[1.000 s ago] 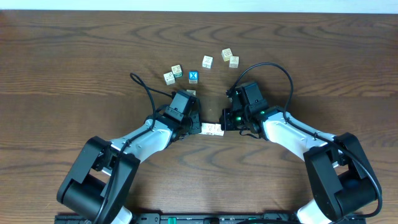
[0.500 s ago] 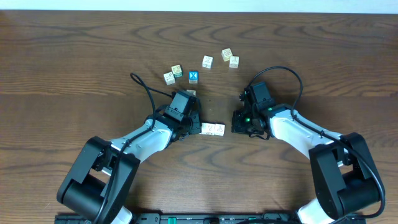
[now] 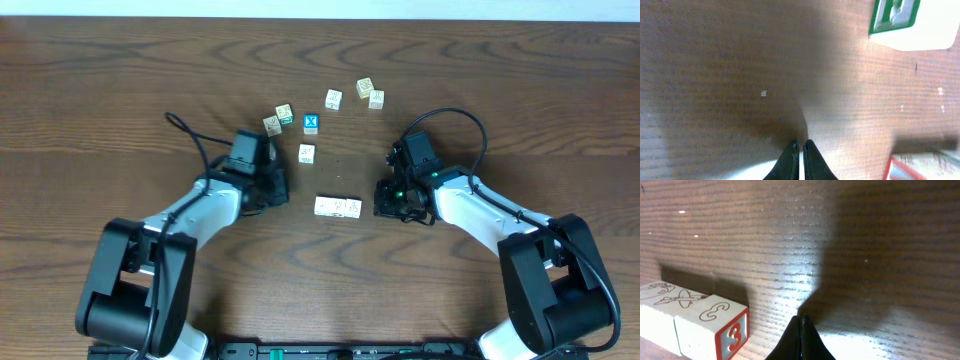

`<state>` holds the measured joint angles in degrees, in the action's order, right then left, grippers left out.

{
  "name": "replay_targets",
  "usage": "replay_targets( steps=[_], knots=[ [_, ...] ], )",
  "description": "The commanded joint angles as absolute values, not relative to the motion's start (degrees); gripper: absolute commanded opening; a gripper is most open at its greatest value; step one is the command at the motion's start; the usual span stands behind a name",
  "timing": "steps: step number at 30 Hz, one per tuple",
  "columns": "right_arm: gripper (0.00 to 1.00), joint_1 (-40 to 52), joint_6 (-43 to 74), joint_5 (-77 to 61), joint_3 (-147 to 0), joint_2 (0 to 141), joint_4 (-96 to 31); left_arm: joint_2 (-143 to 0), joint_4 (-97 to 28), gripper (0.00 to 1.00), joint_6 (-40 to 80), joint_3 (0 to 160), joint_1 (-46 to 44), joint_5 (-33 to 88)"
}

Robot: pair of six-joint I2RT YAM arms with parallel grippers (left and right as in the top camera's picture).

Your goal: Lift 3 blocks

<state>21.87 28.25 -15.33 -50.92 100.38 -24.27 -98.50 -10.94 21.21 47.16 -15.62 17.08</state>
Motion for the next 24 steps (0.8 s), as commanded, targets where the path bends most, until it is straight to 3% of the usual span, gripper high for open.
replay_targets(
  steps=[1, 9, 24],
  knots=[
    [0.01, 21.8, 28.6, -18.7, -50.2, 101.1, -25.3, -98.7, -14.6, 0.07, 11.4, 46.9, -12.1, 31.9],
    [0.01, 21.8, 28.6, -23.6, -50.2, 100.8, -24.7, -95.1, -20.2, 0.07, 3.8, 46.9, -10.9, 42.1],
    [0.01, 21.8, 28.7, -26.0, -50.2, 100.5, -19.1, -94.3, -17.3, 0.07, 3.2, 46.9, -10.9, 42.0]
  ],
)
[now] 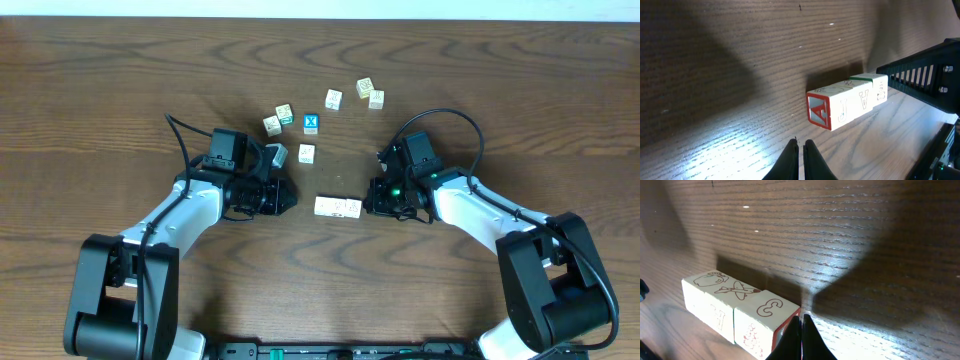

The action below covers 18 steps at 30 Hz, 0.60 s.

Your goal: Lift 3 blocks

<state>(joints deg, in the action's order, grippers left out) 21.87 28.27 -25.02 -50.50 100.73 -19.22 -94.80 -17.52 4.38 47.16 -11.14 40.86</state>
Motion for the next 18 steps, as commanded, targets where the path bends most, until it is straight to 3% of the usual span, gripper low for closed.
replay_targets(
  steps=[1, 18],
  knots=[
    [0.01, 21.8, 28.7, -26.1, -50.2, 100.5, -19.0, -94.3, -17.2, 0.07, 3.2, 46.9, -10.9, 42.0],
    [0.01, 25.9, 28.7, -27.0, -50.2, 100.5, -16.9, -94.3, -16.6, 0.07, 3.3, 46.9, -10.9, 41.4]
  ],
)
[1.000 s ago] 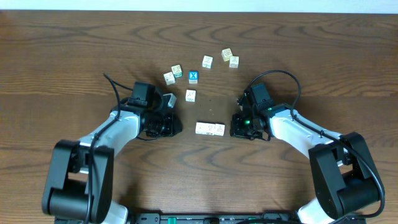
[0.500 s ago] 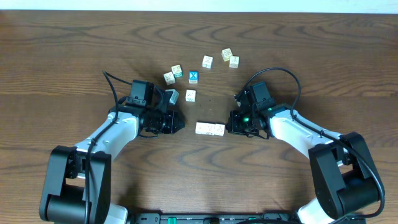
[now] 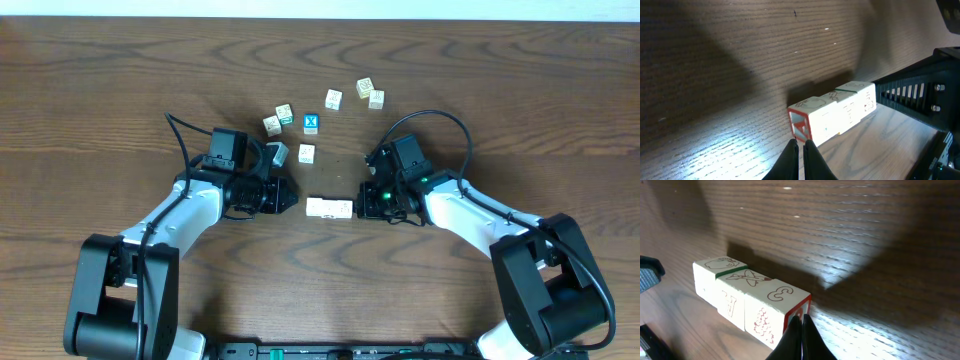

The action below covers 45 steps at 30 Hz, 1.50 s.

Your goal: Lift 3 blocks

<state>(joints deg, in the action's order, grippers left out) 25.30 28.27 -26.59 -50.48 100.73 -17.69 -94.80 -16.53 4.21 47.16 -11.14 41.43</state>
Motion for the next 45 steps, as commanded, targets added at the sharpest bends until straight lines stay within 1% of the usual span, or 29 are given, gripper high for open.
replay_targets(
  steps=[1, 10, 16, 37, 45],
  knots=[
    [0.01, 25.9, 28.7, -27.0, -50.2, 100.5, -16.6, -94.3, -16.6, 0.07, 3.3, 46.9, -10.9, 41.4],
    [0.01, 25.9, 28.7, -26.9, -50.2, 100.5, -16.3, -94.3, -16.7, 0.07, 3.2, 46.9, -10.9, 41.0],
    [0.01, 25.9, 28.7, -26.9, -50.2, 100.5, -17.6, -94.3, -18.2, 0.07, 3.2, 46.9, -10.9, 36.4],
    [0.01, 26.0, 28.4, -26.9, -50.2, 100.5, -19.1, -94.6, -15.5, 0.07, 3.2, 46.9, -11.0, 36.3],
    [0.01, 26.0, 28.4, -26.9, -50.2, 100.5, -19.3, -98.3, -15.2, 0.08, 3.7, 46.9, -12.6, 36.4]
  ],
)
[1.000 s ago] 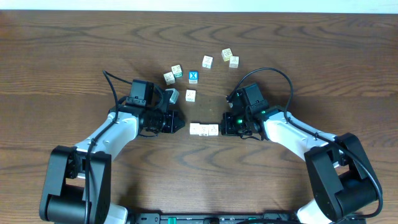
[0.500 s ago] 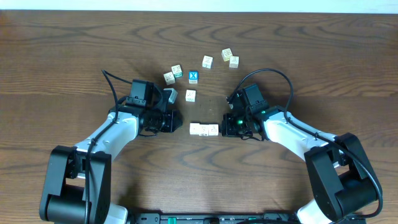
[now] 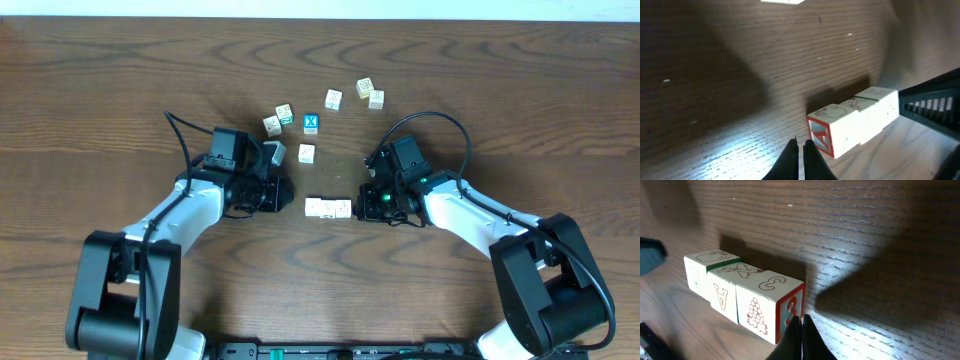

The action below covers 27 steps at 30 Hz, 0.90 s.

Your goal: Lift 3 blocks

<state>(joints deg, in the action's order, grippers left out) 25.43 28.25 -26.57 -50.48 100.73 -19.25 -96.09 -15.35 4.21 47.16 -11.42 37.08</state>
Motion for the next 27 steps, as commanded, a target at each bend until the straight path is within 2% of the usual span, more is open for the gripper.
replay_targets(
  steps=[1, 18, 22, 27],
  knots=[
    [0.01, 26.0, 28.4, -26.9, -50.2, 100.5, -19.3, -98.6, -15.1, 0.07, 3.7, 46.9, -13.0, 36.4],
    [0.01, 28.1, 28.2, -25.5, -50.2, 100.5, -19.4, -98.8, -13.8, 0.07, 5.0, 46.9, -16.8, 36.3],
    [0.01, 28.2, 28.2, -25.4, -50.2, 100.5, -19.2, -98.8, -14.0, 0.07, 7.1, 46.9, -16.8, 31.4],
    [0.01, 28.2, 28.2, -24.9, -50.2, 100.5, -19.2, -98.8, -13.8, 0.07, 7.2, 46.9, -16.8, 31.2]
  ],
)
